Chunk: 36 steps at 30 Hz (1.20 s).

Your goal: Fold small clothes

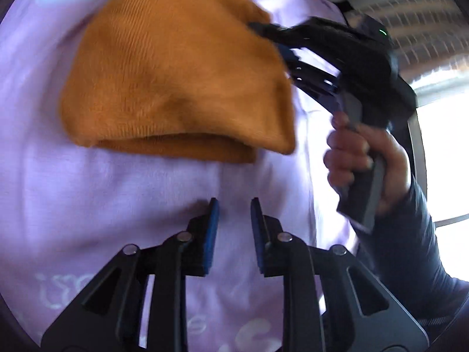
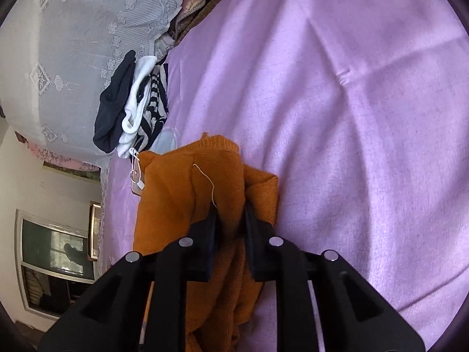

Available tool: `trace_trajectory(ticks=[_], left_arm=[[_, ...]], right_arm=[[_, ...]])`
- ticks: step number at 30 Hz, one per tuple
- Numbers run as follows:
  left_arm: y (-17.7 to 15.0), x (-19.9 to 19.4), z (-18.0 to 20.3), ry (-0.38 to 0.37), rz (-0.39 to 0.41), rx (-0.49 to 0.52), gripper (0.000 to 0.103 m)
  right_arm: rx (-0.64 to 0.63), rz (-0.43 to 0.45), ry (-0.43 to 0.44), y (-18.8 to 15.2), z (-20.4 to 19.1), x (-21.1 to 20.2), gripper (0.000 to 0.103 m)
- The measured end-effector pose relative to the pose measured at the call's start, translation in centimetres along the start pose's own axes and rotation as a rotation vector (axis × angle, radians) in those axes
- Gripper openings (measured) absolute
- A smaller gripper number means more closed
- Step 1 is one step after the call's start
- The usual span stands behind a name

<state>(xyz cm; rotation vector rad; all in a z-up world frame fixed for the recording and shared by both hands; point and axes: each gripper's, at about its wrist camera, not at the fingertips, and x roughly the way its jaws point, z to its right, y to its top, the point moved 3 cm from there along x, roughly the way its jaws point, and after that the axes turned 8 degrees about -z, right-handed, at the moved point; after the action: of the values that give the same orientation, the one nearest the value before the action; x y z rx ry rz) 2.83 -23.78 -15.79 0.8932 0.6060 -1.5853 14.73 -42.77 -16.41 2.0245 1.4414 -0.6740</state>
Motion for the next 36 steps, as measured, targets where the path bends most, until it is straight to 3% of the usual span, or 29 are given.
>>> trace_trajectory(ticks=[5,7,10,13,17,18,19,22,24,26,30,31,33,36], left_arm=[[1.0,-5.1,2.1,0.043,0.164,0.095,0.039],[2.3,-6.0,2.6,0.071,0.209,0.114,0.042],[4.1,-6.5,2.9,0.101,0.241,0.12,0.042],[5.9,-5.6,2.0,0.176,0.247,0.131,0.049],[5.2,-2.4,0.3,0.296,0.178,0.158,0.049],[4.9,-1.8,0.3,0.321,0.175,0.177,0.049],[4.4,-1.2,0.7,0.357,0.186,0.213,0.05],[3.3,-0.2,1.8,0.478,0.218,0.294,0.052],[3.0,0.1,2.1,0.509,0.239,0.303,0.053],[2.5,-0.4,2.4,0.503,0.244,0.3,0.053],[2.2,-3.7,3.0,0.348,0.277,0.269,0.058],[2.5,-4.4,3.2,0.34,0.299,0.252,0.065],[2.8,-5.9,2.7,0.336,0.338,0.211,0.066],[3.9,-5.9,0.7,0.361,0.32,0.157,0.068]], right_arm=[[-0.029,0.093,-0.022,-0.7,-1.8,-2.9,0.02],[-0.08,0.132,0.02,-0.4,-3.9,-4.2,0.02],[-0.157,0.106,0.087,-0.1,-7.6,-3.9,0.02],[-0.207,0.045,0.112,0.2,-10.0,-1.5,0.02],[-0.162,-0.036,0.031,0.5,-7.9,2.5,0.02],[-0.131,-0.07,-0.039,0.6,-6.2,3.7,0.014],[-0.109,-0.089,-0.048,0.7,-4.7,4.4,0.0],[0.034,-0.102,0.099,1.3,-1.7,4.2,0.0],[0.02,-0.098,0.074,1.6,-2.2,3.8,0.0],[-0.042,-0.073,0.039,1.4,-4.0,2.9,0.003],[-0.171,-0.095,0.104,1.1,-8.6,2.5,0.007],[-0.189,-0.11,0.115,1.3,-9.3,2.7,0.007],[-0.212,-0.161,0.139,1.9,-10.7,4.1,0.007],[-0.235,-0.236,0.107,3.2,-11.7,7.1,0.007]])
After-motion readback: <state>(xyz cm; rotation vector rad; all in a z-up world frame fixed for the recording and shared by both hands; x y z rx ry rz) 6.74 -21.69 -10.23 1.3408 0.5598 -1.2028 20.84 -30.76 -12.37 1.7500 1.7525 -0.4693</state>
